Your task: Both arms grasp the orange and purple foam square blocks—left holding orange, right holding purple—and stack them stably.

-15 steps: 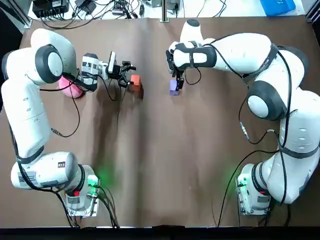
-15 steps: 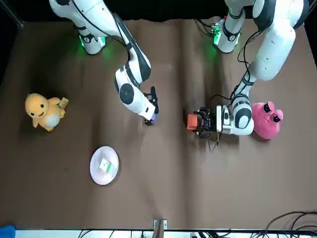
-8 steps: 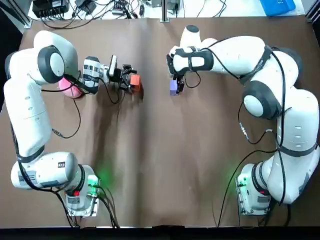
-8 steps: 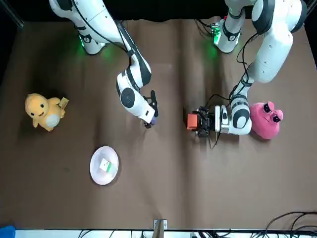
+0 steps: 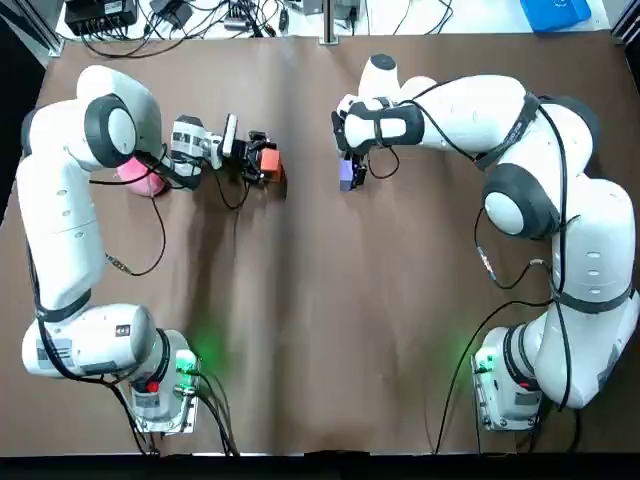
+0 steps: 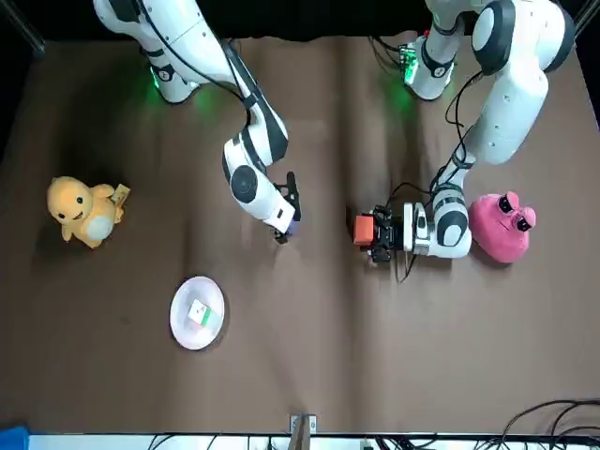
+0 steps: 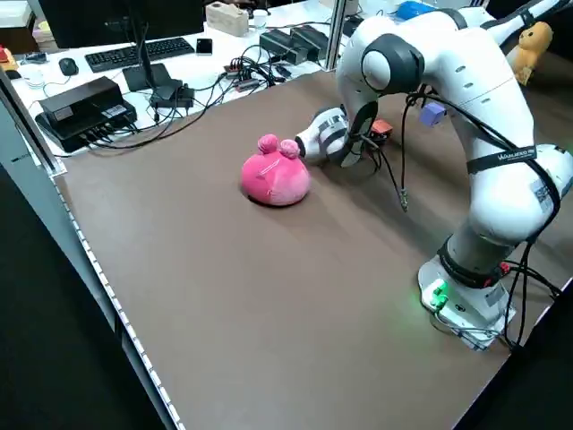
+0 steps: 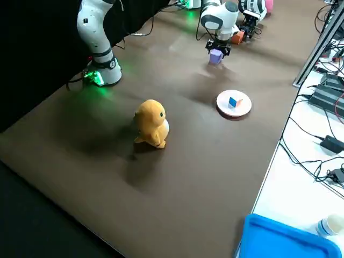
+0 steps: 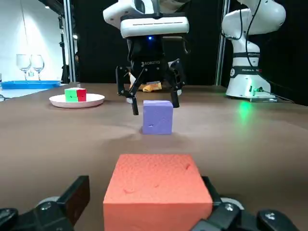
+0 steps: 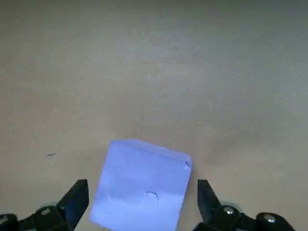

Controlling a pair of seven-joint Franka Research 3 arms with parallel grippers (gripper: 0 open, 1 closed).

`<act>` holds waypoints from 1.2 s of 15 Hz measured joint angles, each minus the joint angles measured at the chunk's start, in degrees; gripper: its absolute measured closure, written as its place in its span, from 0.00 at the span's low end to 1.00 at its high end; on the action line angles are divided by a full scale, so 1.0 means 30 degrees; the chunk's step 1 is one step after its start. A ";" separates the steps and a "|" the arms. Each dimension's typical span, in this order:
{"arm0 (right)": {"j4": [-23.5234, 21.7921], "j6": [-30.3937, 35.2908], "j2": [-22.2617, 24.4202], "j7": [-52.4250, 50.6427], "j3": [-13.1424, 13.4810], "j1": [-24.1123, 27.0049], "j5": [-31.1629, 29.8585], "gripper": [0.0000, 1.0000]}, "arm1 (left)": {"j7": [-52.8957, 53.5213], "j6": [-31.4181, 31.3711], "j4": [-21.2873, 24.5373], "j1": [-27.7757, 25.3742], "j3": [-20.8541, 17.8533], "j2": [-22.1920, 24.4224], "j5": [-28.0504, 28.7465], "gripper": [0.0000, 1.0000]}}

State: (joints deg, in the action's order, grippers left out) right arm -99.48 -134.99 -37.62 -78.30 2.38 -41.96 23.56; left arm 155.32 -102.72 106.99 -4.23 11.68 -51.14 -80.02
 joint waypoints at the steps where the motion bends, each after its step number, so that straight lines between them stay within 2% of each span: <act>1: 0.0001 -0.0030 -0.0043 0.0000 -0.0001 -0.0032 0.0000 0.00 | 0.0003 -0.0017 -0.0186 0.0095 0.0002 -0.0170 0.0000 0.00; 3: 0.0000 -0.0056 -0.0125 -0.0001 0.0000 -0.0056 0.0000 0.03 | 0.0029 -0.0048 -0.0427 0.0180 0.0005 -0.0385 0.0000 0.01; 4: 0.0000 -0.0059 -0.0143 0.0000 0.0000 -0.0058 0.0001 0.08 | 0.0129 -0.0053 -0.0515 0.0179 0.0004 -0.0453 0.0000 0.07; 6: 0.0003 -0.0058 -0.0148 0.0001 0.0000 -0.0058 0.0001 0.12 | 0.0186 -0.0065 -0.0615 0.0180 0.0004 -0.0531 0.0000 0.27; 7: 0.0018 -0.0060 -0.0147 0.0005 0.0003 -0.0058 0.0001 0.20 | 0.0206 -0.0067 -0.0633 0.0180 0.0004 -0.0537 0.0000 0.37; 8: 0.0109 -0.0060 -0.0144 0.0017 0.0015 -0.0058 0.0002 0.32 | 0.0208 -0.0067 -0.0641 0.0181 0.0015 -0.0537 0.0000 0.40; 10: 0.0235 -0.0060 -0.0144 0.0018 0.0015 -0.0058 0.0003 0.38 | 0.0206 -0.0067 -0.0647 0.0181 0.0041 -0.0538 0.0000 0.40; 12: 0.0601 0.0168 -0.0142 0.0118 0.0028 -0.0055 0.0010 0.39 | 0.0203 -0.0061 -0.0669 0.0180 0.0122 -0.0538 0.0000 0.40; 15: 0.2316 0.2279 -0.0095 0.0718 0.0158 0.0032 0.0034 0.39 | 0.0181 -0.0071 -0.0733 0.0190 0.0866 -0.0538 -0.0186 0.40; 18: 0.4289 0.3821 -0.0020 0.2125 0.0241 0.0122 0.0055 0.40 | 0.0183 -0.0110 -0.0832 0.0826 0.1378 -0.0539 -0.1270 0.40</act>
State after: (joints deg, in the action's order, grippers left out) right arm -86.61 -123.53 -37.68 -71.92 3.10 -41.60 23.73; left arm 155.87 -103.05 104.49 -1.75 15.82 -52.76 -83.83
